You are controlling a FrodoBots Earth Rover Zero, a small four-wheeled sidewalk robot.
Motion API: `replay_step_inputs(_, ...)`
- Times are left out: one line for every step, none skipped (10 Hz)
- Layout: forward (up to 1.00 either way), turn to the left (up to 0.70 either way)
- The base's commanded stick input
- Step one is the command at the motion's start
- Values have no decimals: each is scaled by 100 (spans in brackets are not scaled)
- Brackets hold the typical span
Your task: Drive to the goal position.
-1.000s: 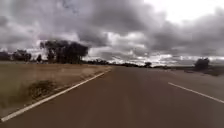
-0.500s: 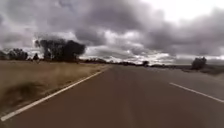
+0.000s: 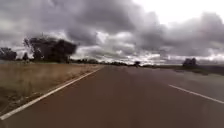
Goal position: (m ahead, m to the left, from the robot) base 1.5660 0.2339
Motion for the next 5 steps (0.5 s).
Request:
replay_step_inputs(85,7)
replay_step_inputs(85,11)
replay_step_inputs(85,15)
replay_step_inputs(85,20)
replay_step_inputs(85,24)
